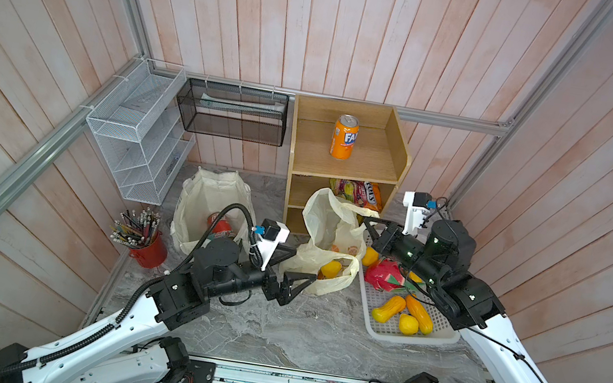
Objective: Place the mixed food into the grocery bags and tie them
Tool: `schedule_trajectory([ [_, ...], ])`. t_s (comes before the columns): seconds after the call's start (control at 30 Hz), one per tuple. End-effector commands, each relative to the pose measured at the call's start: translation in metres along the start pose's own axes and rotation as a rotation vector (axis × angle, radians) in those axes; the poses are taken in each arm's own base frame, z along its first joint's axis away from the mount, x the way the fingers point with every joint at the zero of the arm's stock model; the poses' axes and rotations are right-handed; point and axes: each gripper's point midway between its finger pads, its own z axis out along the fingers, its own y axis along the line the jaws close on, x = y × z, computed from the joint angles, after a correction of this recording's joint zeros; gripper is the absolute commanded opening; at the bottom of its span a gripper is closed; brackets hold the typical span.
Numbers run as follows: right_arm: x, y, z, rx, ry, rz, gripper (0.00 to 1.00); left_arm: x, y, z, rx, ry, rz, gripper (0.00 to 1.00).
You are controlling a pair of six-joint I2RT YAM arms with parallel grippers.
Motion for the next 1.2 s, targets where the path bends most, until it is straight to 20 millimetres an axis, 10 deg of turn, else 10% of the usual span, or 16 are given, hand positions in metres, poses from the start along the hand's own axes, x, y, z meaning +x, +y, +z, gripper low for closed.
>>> schedule_trajectory([
  [0.0, -0.004, -0.002, -0.003, 0.007, -0.03, 0.011, 0.0, 0.002, 0.011, 0.005, -0.123, -0.019, 0.207, 1.0],
  [0.87, 0.003, -0.009, 0.002, 0.009, -0.017, 0.036, 0.0, 0.007, -0.03, 0.05, -0.135, -0.163, 0.657, 1.0],
  [1.17, 0.005, -0.009, 0.001, 0.0, -0.017, 0.042, 0.0, 0.006, -0.011, 0.071, -0.204, -0.13, 0.649, 1.0],
])
